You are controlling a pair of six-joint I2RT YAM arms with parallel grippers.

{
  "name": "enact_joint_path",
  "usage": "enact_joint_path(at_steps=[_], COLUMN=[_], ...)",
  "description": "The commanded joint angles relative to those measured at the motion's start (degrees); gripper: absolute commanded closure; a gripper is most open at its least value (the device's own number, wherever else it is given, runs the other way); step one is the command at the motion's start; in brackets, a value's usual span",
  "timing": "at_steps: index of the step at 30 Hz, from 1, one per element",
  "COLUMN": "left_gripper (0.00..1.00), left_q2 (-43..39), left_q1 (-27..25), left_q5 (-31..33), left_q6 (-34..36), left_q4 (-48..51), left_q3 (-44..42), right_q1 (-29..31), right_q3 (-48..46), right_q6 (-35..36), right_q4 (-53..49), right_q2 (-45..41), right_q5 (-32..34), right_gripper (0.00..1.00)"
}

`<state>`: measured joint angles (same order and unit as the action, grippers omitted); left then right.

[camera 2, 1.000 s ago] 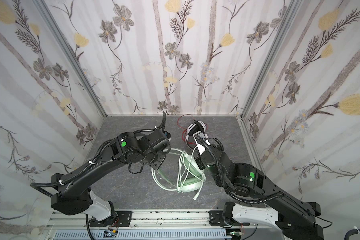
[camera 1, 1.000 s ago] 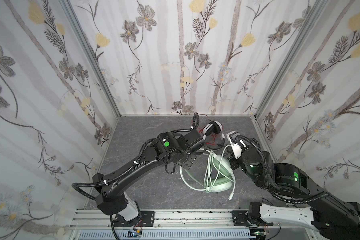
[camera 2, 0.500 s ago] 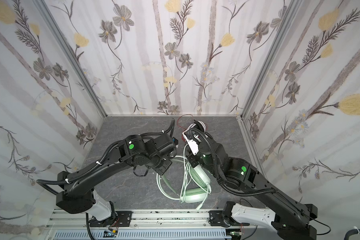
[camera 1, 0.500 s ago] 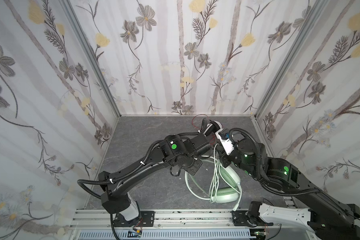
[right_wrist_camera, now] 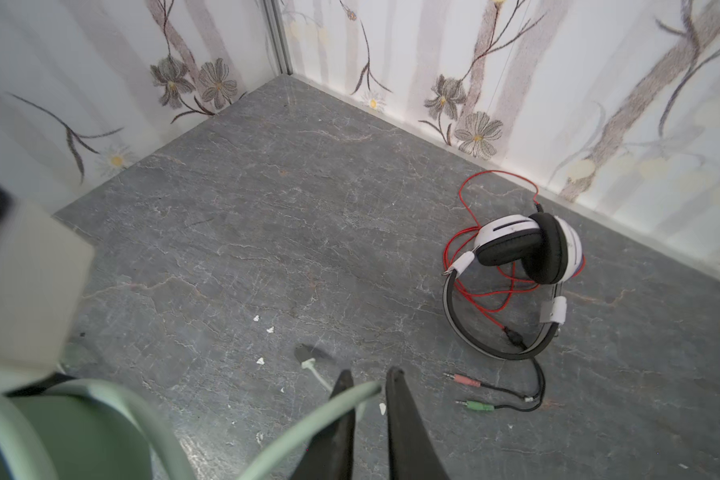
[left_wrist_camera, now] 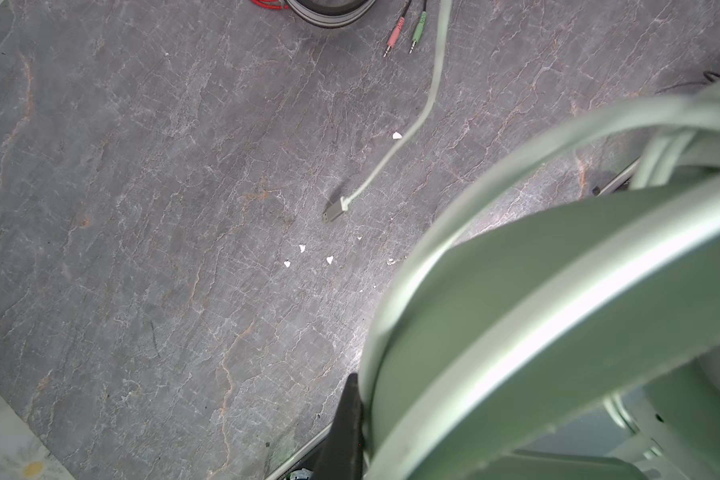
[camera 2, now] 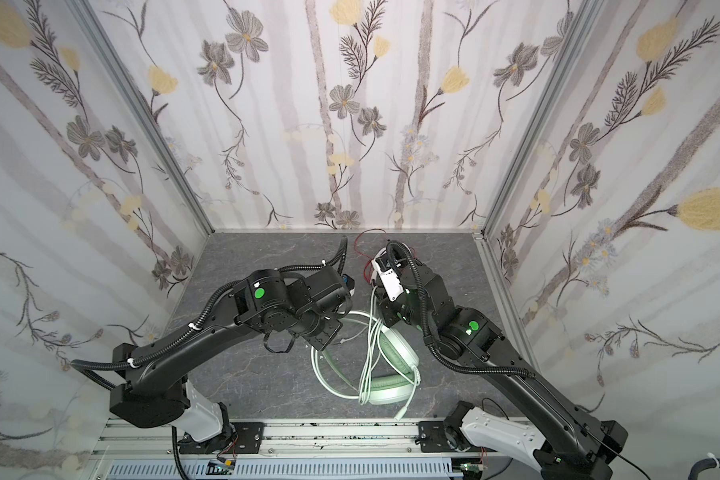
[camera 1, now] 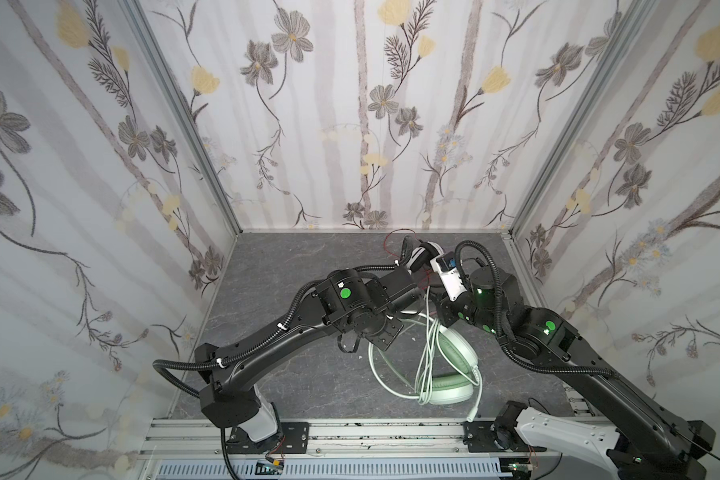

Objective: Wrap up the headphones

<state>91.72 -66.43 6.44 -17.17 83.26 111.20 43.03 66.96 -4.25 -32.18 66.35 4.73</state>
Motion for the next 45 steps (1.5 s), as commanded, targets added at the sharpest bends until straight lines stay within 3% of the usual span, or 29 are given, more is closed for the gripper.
enact_joint_path(at_steps=[1,6,9,12,16,30,38,45], left_gripper=[1.00,1.00,1.00,1.00,1.00,1.00,1.00,1.00], left_q2=[-1.49,-2.64,-3.27,-3.91,-4.36,-0.50,0.50,1.88], left_q1=[-0.17,-0.24,-0.23,-0.24,-0.19,1.44,1.97,2.18], left_q5=[-1.47,-2.54,-3.48,-4.06,-3.66,3.36,2.62,2.79], left_q6=[-1.39,-1.11,-1.20,-1.55,-1.86,-5.53,-6.19,-5.77], left_q4=[-2.71,-3.81,-3.99,-3.90,-3.00,3.79,4.12,4.44], left_q3=[-0.51,0.54,1.58,2.99,6.27,21.46,24.49,26.59], right_q1=[-3.80,-10.73,-13.90,-15.99,-17.39,-21.50,-21.41,-21.32], right_q3=[-2.36,-6.29,-9.24,-11.88,-15.03,-30.39,-39.87,-45.02], right_q6=[-1.92,-4.33,-6.69,-8.79,-10.61,-13.84,-15.38,-18.90], right_q4=[6.90,10.19,12.32,14.00,15.84,21.41,26.99,28.85], right_q2=[-0.85,-0.09,0.51,1.23,1.01,-8.67,-14.36,-16.51], right_q5=[-8.90,-19.87,-25.88,-29.96,-31.95,-31.95,-37.29,-36.12], right_gripper=[0.82,0.71,0.58,0.48,0.43,0.42,0.40,0.37])
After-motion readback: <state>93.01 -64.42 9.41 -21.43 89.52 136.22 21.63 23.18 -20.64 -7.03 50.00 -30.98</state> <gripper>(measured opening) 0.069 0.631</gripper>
